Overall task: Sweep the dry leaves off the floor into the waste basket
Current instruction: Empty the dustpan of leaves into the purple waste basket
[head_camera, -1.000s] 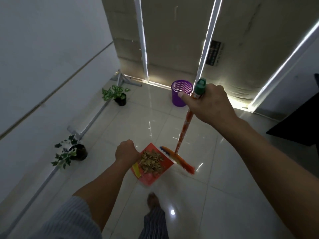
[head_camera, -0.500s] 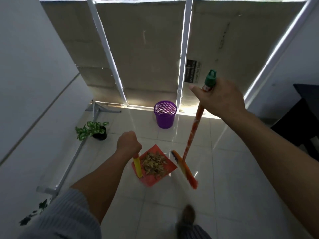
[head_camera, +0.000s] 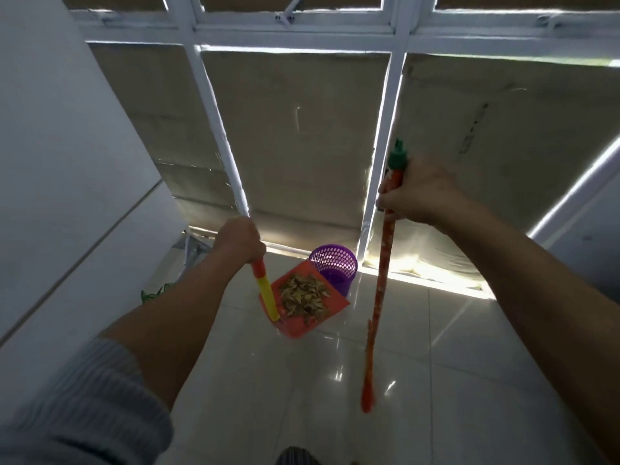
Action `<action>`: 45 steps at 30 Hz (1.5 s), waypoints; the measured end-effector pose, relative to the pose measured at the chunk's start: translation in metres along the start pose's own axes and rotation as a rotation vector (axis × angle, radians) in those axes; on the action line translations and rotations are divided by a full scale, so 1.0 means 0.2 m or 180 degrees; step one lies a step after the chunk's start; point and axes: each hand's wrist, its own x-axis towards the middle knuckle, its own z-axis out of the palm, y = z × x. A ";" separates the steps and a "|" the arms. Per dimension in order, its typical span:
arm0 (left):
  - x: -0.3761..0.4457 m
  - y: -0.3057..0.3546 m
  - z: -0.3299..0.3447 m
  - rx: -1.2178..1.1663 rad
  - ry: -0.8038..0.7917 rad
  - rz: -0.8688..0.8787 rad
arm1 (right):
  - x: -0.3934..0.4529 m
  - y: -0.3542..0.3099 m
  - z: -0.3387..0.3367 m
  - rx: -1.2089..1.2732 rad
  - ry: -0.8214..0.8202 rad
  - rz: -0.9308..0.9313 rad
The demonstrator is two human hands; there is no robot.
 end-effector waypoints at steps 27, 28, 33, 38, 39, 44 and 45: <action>1.25 0.44 0.25 0.0383 -0.0211 0.0984 | 1.23 -0.24 -0.16 -0.0446 0.0168 -0.0406; 1.26 0.45 0.27 0.0401 -0.0210 0.0992 | 1.26 -0.24 -0.17 -0.0425 0.0161 -0.0427; 1.34 0.51 0.37 0.0417 -0.0272 0.0898 | 1.43 -0.17 -0.13 -0.0241 0.0165 -0.0445; 1.43 0.58 0.43 0.0380 -0.0352 0.0780 | 1.59 -0.04 -0.05 -0.0183 0.0373 -0.0577; 1.45 0.59 0.44 0.0331 -0.0324 0.0736 | 1.62 -0.02 -0.05 -0.0091 0.0434 -0.0576; 1.51 0.64 0.49 -0.0004 -0.0132 0.0464 | 1.71 0.07 -0.05 0.0150 0.0642 -0.0586; 1.50 0.64 0.50 -0.0068 -0.0105 0.0407 | 1.73 0.08 -0.04 0.0166 0.0660 -0.0609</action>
